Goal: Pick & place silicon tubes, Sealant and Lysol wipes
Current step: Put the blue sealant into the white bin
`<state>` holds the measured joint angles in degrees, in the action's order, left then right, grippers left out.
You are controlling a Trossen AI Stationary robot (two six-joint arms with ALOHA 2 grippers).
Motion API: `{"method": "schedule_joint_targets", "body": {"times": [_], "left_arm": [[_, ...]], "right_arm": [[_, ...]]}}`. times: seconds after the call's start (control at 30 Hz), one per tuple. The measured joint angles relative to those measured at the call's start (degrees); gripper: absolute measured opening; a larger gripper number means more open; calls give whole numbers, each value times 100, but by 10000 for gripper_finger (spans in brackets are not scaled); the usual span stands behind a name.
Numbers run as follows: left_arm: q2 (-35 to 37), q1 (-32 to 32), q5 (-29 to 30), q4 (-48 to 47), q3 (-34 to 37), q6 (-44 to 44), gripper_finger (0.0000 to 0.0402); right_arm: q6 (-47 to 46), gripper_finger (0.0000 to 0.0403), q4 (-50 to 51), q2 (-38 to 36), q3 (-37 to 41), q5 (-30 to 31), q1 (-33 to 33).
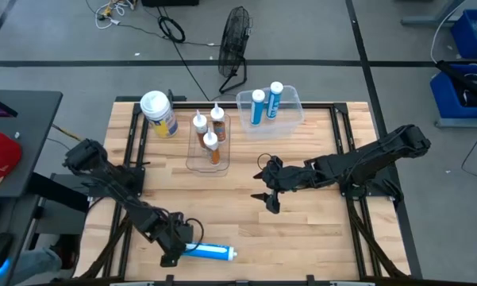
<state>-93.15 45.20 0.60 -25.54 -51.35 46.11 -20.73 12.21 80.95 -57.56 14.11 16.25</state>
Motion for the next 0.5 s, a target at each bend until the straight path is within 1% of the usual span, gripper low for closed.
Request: {"method": "schedule_joint_targets", "body": {"times": [0.23, 0.37, 0.5], "left_arm": [[-385, -3, 37, 59, -13, -116, 316], [-414, -3, 154, 44, -22, -221, 315], [-419, -14, 209, 37, -16, -313, 302]], "right_arm": [[-28, 327, -168, 0, 0, 1, 0], [-118, 327, -165, 0, 0, 2, 0], [-131, 327, -169, 0, 0, 2, 0]]}}
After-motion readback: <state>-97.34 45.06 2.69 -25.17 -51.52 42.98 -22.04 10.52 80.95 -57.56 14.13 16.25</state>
